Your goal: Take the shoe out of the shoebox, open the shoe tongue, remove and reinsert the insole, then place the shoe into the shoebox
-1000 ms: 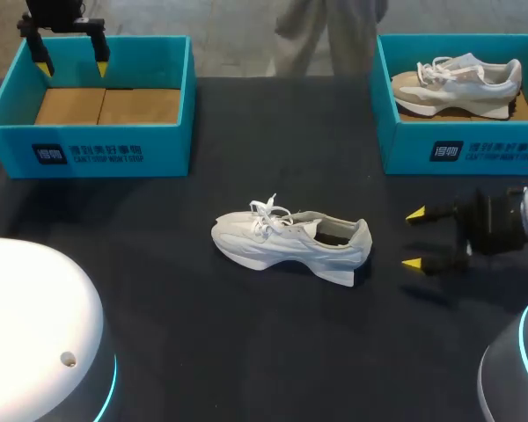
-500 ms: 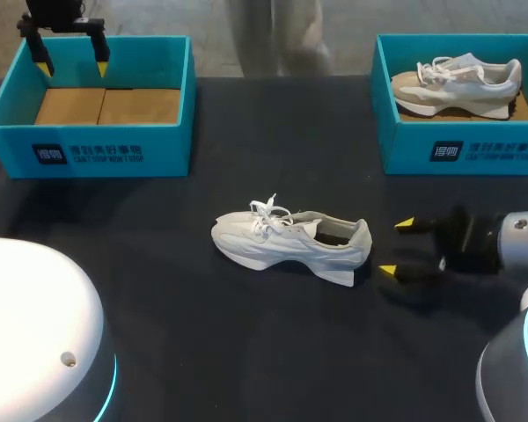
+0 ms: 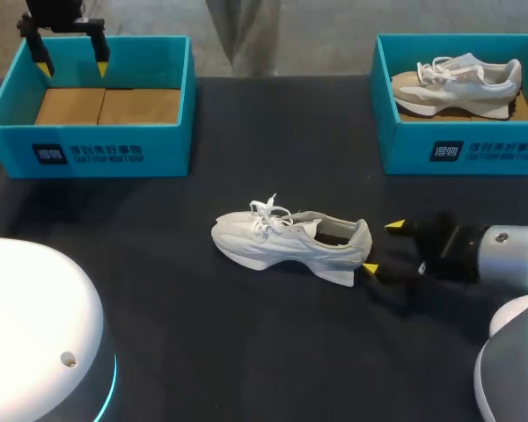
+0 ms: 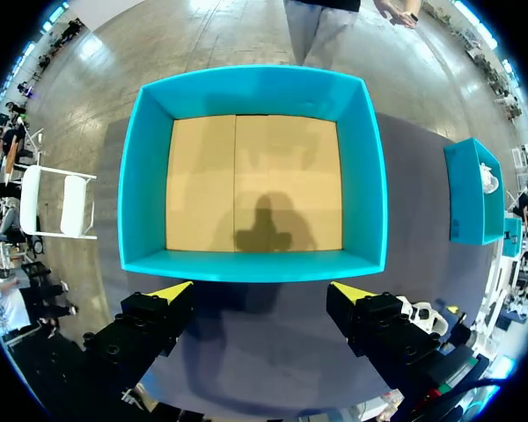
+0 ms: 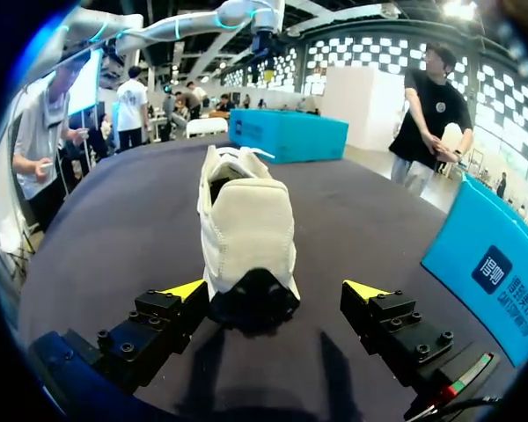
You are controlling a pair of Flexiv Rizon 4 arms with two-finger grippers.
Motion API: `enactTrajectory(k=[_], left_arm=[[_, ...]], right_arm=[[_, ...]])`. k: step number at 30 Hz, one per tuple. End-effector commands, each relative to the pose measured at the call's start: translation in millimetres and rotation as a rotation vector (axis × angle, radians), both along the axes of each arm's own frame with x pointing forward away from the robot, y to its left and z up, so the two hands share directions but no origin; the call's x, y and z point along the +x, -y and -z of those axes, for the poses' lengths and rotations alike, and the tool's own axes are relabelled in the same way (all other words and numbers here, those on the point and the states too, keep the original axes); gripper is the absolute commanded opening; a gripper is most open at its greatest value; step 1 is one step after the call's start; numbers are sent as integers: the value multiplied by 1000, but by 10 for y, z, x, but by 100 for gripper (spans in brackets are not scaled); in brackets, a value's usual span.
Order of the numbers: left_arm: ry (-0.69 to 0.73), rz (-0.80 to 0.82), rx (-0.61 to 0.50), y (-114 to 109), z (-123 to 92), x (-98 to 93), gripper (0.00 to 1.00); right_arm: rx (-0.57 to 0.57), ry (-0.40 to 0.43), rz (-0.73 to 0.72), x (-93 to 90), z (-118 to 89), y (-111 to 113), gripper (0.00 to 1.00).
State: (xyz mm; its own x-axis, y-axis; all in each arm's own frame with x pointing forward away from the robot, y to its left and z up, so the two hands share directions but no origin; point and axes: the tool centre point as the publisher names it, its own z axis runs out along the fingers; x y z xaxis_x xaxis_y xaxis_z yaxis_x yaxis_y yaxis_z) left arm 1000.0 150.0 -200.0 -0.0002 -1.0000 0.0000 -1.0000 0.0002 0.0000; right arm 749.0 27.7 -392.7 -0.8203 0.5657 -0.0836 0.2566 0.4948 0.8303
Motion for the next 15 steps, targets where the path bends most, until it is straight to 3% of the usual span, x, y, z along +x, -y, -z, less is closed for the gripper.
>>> enactTrajectory(k=[1,15], left_arm=[[0,0,0,0,0,0,100],[0,0,0,0,0,0,100]], right_arm=[[0,15,13,79,82,-153,100],[32,-1,-50,146,155,-370,100]])
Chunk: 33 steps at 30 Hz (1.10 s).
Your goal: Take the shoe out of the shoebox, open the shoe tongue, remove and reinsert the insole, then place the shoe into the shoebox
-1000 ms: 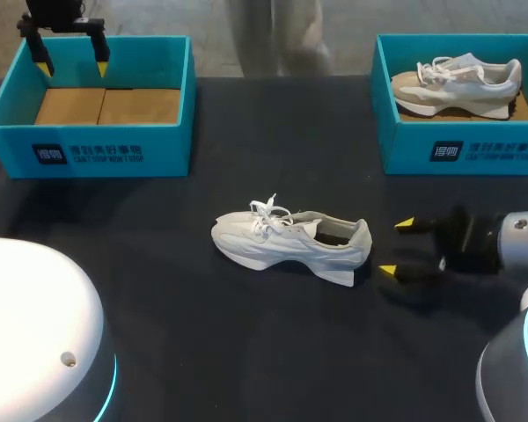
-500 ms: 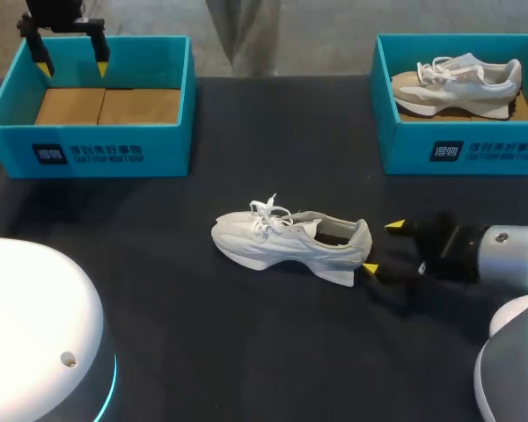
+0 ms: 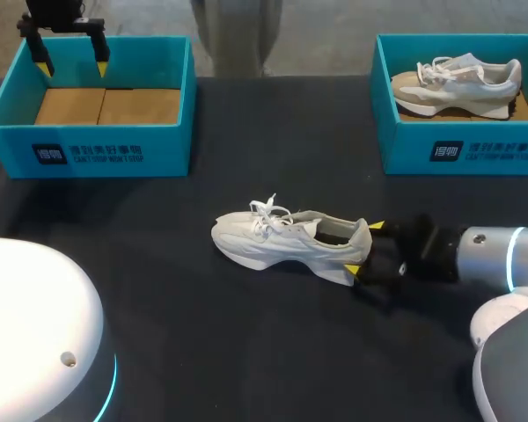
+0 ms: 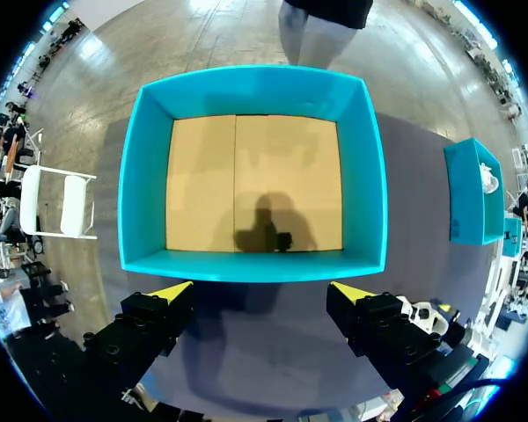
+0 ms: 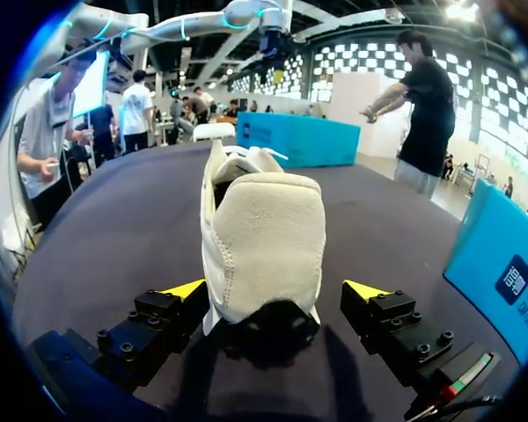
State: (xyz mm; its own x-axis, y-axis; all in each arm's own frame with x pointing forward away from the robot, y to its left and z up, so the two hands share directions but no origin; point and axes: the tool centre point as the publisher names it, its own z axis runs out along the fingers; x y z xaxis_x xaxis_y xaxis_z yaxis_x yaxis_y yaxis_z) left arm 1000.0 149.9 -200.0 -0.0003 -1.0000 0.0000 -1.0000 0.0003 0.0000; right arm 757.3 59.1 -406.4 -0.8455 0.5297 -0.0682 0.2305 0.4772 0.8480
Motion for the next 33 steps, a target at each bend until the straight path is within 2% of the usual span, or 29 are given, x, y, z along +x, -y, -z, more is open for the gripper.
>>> enactTrajectory(k=[1,12,20,21,22,23,24,29,33], left_arm=[[0,0,0,0,0,0,100],[0,0,0,0,0,0,100],[0,0,0,0,0,0,100],[0,0,0,0,0,0,100],[0,0,0,0,0,0,100],[0,0,0,0,0,0,100],[0,0,0,0,0,0,100],[0,0,0,0,0,0,100],[0,0,0,0,0,0,100]], right_arm=[[0,-6,-8,66,22,-68,100],[32,-38,-105,72,117,-200,100],[31,-52,-123,99,194,-216,100],[30,-54,-124,99,200,-216,89],[31,-54,-125,98,201,-216,36],[31,-54,-125,98,201,-216,21],[34,-53,-133,86,199,-215,0],[46,-49,-185,48,158,-204,0],[92,-50,-329,43,78,-98,0]])
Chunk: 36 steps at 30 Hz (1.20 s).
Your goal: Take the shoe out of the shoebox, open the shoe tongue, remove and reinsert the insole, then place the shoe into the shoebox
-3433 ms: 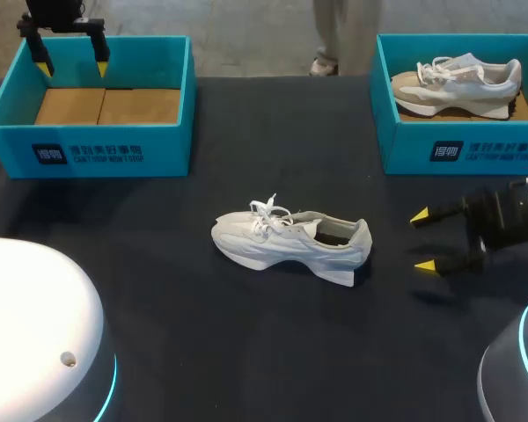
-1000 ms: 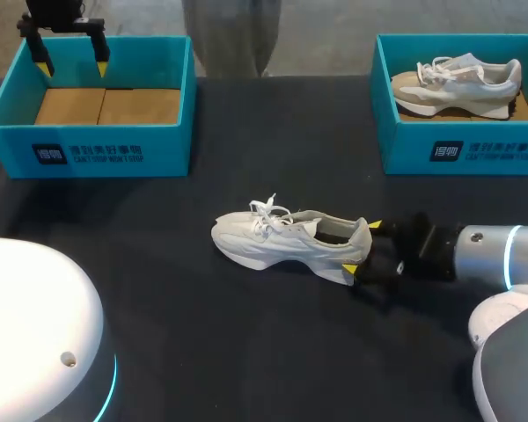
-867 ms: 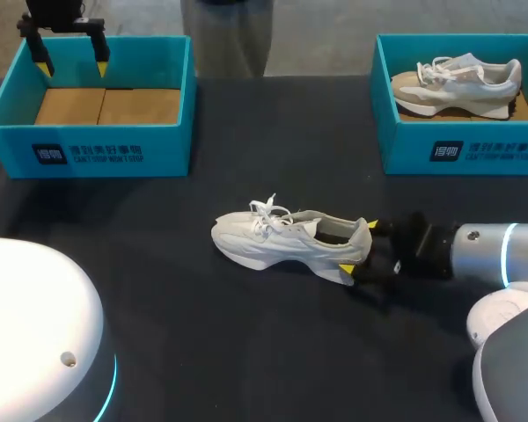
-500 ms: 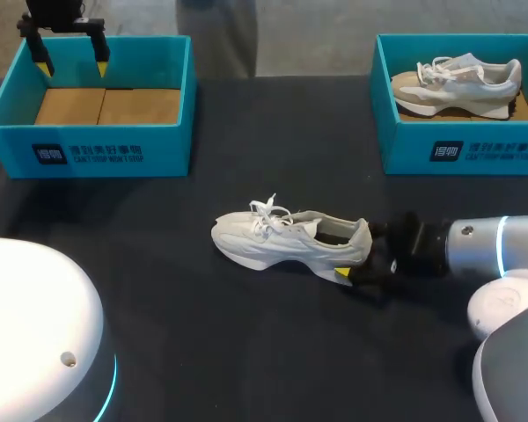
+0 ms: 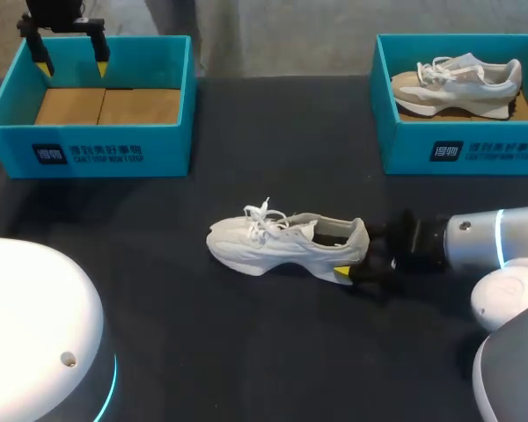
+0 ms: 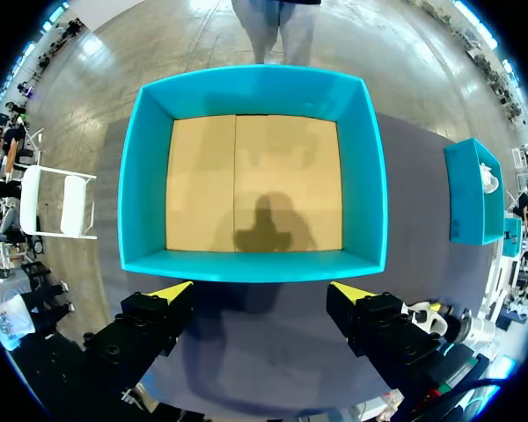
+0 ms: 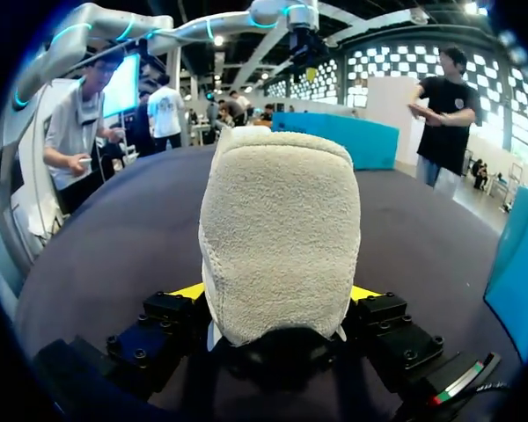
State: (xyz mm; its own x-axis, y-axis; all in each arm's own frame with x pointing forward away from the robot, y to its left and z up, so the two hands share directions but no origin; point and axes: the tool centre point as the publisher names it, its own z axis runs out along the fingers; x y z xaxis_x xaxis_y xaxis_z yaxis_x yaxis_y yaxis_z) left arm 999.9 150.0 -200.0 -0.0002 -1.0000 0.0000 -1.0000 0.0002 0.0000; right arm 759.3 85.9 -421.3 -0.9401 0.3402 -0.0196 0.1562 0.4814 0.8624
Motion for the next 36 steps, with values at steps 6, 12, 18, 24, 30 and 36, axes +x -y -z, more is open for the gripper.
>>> enactTrajectory(k=[6,12,18,24,30,36], left_arm=[[0,0,0,1,0,0,100],[0,0,0,1,0,0,100],[0,0,0,1,0,0,100],[0,0,0,1,0,0,100],[0,0,0,1,0,0,100],[0,0,0,1,0,0,100]], right_arm=[[41,-42,-223,39,-116,336,0],[33,-56,-260,59,-87,379,0],[40,-51,-256,74,-35,303,0],[40,-48,-235,51,18,273,0],[32,-28,-222,27,45,276,0],[31,-26,-230,22,51,270,0]])
